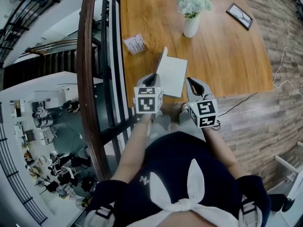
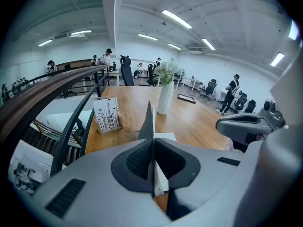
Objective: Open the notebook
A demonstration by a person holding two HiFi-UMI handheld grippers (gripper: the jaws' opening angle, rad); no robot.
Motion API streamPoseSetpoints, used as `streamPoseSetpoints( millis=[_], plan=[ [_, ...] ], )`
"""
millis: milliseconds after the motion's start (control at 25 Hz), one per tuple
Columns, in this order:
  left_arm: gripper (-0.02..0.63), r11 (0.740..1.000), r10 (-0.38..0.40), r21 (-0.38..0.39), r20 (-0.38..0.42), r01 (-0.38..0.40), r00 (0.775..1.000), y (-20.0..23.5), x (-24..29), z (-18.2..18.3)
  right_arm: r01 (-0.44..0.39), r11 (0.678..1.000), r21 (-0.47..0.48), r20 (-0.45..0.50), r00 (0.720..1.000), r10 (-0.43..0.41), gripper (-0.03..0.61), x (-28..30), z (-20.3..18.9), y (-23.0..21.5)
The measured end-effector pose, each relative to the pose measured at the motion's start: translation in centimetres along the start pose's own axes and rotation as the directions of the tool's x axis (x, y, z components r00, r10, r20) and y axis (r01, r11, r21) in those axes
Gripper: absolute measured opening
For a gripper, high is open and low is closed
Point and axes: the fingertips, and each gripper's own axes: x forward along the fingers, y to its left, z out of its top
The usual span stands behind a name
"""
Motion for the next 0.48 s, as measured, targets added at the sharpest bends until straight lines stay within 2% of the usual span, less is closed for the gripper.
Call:
streamPoseSetpoints(
  millis=[480],
  plan=[
    [0.034,0.998,0.021,-0.062,0.004,-0.021,1.000,2.5,-0.5,0.0,-0.011,1.000,-0.009,-0.009,1.000,0.011,-0.002,0.5,-0.2,0.6]
  ],
)
